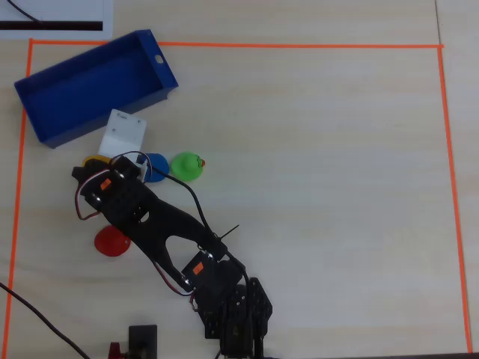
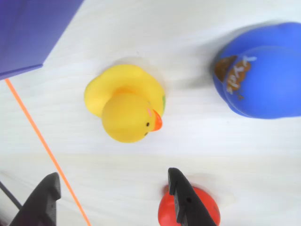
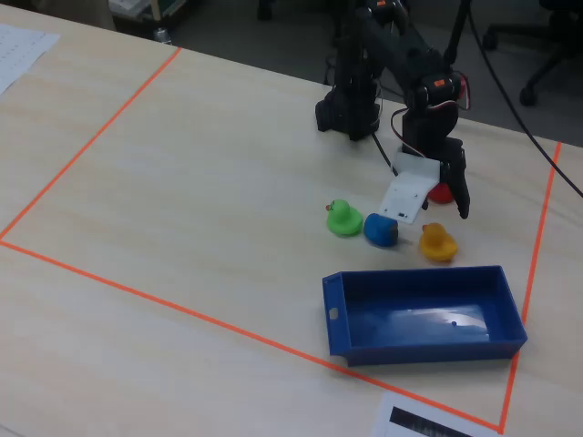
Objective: Grasp yellow duck and put it into box.
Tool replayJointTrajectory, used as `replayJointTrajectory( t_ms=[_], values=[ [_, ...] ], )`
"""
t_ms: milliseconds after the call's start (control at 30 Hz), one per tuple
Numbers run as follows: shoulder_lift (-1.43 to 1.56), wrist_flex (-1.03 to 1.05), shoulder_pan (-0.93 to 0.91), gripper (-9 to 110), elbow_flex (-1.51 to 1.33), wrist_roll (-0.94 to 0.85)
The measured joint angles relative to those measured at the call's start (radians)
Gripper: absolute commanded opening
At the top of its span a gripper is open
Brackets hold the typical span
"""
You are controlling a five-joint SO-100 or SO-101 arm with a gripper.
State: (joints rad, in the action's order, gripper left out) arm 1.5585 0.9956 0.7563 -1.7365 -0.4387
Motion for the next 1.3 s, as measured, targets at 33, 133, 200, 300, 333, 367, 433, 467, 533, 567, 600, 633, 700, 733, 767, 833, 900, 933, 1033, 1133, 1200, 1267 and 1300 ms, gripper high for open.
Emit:
replayJointTrajectory(
  t_ms=[33,133,200,300,333,367,433,467,533,567,600,633,700,733,767,833,900,933,1033,1133,1200,1267,1300],
  values=[
    [-0.006,-0.006,0.000,33,0.000,-0.005],
    [-0.028,-0.018,0.000,33,0.000,-0.023],
    [-0.037,-0.028,-0.003,33,0.000,-0.037],
    [-0.054,-0.043,-0.008,33,0.000,-0.051],
    [-0.060,-0.048,-0.011,33,0.000,-0.052],
    [-0.066,-0.052,-0.014,33,0.000,-0.055],
    [-0.078,-0.069,-0.025,33,0.000,-0.064],
    [-0.086,-0.078,-0.031,33,0.000,-0.069],
    [-0.098,-0.095,-0.040,32,0.000,-0.075],
    [-0.104,-0.104,-0.043,32,0.000,-0.078],
    [-0.109,-0.110,-0.046,32,0.000,-0.078],
    [-0.114,-0.117,-0.048,31,0.000,-0.078],
    [-0.126,-0.130,-0.048,27,0.000,-0.078],
    [-0.132,-0.138,-0.048,24,0.000,-0.078],
    [-0.137,-0.144,-0.046,20,0.000,-0.078],
    [-0.143,-0.156,-0.046,10,0.000,-0.078],
    [-0.144,-0.166,-0.046,1,0.000,-0.078],
    [-0.144,-0.170,-0.048,0,0.000,-0.078],
    [-0.144,-0.175,-0.046,0,0.000,-0.078],
    [-0.135,-0.163,-0.051,0,0.005,-0.078],
    [-0.098,-0.084,-0.058,0,0.020,-0.078],
    [-0.028,0.011,-0.077,0,0.084,-0.078],
    [0.015,0.069,-0.092,0,0.146,-0.078]
  ],
)
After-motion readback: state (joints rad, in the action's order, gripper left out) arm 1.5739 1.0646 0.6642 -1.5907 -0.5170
